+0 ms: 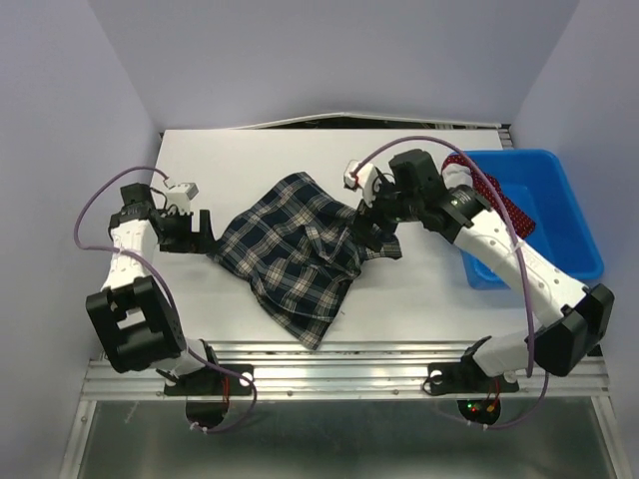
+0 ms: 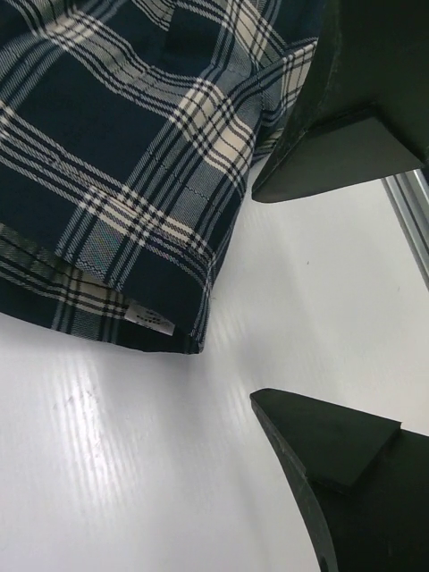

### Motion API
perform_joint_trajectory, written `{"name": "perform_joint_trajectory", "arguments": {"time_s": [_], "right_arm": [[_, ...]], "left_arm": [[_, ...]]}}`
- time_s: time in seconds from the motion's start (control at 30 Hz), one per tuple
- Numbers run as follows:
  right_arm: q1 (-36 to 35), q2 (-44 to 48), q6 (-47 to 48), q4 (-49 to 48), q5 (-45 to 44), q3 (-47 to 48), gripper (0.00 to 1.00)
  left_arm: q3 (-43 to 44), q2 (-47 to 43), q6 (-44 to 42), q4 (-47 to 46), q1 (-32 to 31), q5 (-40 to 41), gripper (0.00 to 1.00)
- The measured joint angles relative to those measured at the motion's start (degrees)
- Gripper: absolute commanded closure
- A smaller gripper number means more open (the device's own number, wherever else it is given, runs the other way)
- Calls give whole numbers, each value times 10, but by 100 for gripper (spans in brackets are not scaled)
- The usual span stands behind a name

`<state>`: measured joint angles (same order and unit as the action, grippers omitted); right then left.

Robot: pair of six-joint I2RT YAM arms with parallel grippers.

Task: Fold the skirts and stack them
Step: Move the skirt to the center of the board, then flatten the skirt out

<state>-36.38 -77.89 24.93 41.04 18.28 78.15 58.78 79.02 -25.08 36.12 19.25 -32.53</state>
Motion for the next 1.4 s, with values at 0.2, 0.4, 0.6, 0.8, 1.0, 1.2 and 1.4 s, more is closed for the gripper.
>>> {"name": "perform_joint_trajectory", "arguments": {"time_s": [0.2,0.4,0.6,0.8,1.0,1.2,1.4], "right_arm": [[7,-137,-46,-1,34,148,0],[7,-398,-148,-45,49,353,0],[23,-595,-217,-78,44,514,0],[59,-652,-261,-127,75,531,3],[76,-660,-296,-160,149,531,62],[73,-661,-303,-182,172,543,99],[96,-659,-327,-245,173,560,99]], "left_arm": [[2,82,-19,13,9,-19,3],[10,140,-25,15,16,-48,4],[22,173,-38,17,26,-68,4],[44,221,-50,19,26,-87,15],[94,294,-44,28,26,-136,60],[162,340,-36,37,26,-177,100],[267,340,-7,32,23,-183,100]]}}
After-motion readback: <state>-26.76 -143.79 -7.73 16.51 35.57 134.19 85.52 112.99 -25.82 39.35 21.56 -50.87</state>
